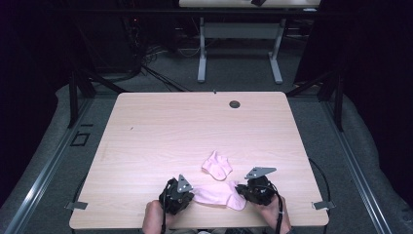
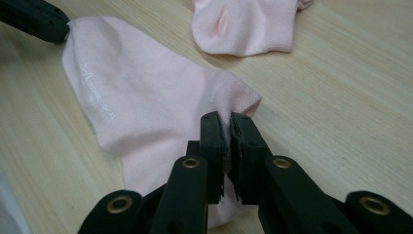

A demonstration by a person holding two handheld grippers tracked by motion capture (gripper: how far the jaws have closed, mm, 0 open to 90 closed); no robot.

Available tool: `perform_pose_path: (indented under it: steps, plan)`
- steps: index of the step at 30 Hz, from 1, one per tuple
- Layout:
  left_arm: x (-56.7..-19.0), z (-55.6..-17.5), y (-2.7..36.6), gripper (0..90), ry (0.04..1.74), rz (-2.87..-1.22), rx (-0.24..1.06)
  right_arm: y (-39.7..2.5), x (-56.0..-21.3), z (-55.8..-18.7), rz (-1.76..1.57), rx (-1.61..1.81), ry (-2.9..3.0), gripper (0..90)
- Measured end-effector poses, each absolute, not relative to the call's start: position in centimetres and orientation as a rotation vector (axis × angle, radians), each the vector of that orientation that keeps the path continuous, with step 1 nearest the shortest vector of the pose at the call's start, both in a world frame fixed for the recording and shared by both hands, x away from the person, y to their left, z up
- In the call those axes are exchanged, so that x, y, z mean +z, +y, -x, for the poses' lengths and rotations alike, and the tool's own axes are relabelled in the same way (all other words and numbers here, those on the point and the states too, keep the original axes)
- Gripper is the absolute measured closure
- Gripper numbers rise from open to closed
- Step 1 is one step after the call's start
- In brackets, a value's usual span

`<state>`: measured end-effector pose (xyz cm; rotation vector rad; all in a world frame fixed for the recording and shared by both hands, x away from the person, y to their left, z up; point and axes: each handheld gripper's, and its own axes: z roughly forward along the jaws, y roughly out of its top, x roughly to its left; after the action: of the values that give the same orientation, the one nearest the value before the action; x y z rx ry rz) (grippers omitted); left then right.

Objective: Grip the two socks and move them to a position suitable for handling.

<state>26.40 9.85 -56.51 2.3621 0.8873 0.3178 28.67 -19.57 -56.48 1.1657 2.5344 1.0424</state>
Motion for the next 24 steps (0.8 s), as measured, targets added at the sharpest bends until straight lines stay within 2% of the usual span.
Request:
perform_pose_path:
  steps: [3,4,5,6,9,12,16,19,21,24]
  plan:
    - [-56.6,-26.0,10.4,89.5,0.89,-2.362,0.308,-19.8,-56.4,-28.5,-1.166,1.039,2.55,83.8]
    - [-56.6,-26.0,10.6,83.8,0.897,-2.355,0.292,-19.7,-56.6,-28.5,-1.16,1.02,2.566,82.0]
    - [-56.6,-26.0,10.6,72.1,0.897,-2.355,0.292,-19.7,-56.6,-28.5,-1.16,1.02,2.566,82.0]
    - [-56.4,-26.2,11.0,60.8,0.93,-2.324,0.298,-19.7,-57.0,-28.7,-1.163,1.004,2.583,72.2]
    - [-55.9,-26.9,11.7,44.1,0.966,-2.272,0.309,-20.1,-56.7,-29.1,-1.182,1.064,2.565,58.9]
    - [-55.3,-28.2,12.1,36.0,0.988,-2.218,0.305,-20.3,-55.8,-29.9,-1.189,1.097,2.529,48.7]
    - [-54.9,-30.4,11.9,28.8,0.982,-2.183,0.304,-20.2,-54.8,-31.6,-1.178,1.095,2.508,40.2]
    - [-54.9,-31.5,11.5,26.7,0.968,-2.179,0.305,-19.8,-54.6,-32.6,-1.188,1.1,2.501,39.0]
    - [-55.1,-33.1,10.8,27.9,0.949,-2.194,0.283,-19.1,-54.5,-34.1,-1.185,1.097,2.511,40.0]
    - [-55.5,-34.5,10.1,35.4,0.932,-2.22,0.284,-18.4,-54.8,-35.5,-1.185,1.073,2.535,44.2]
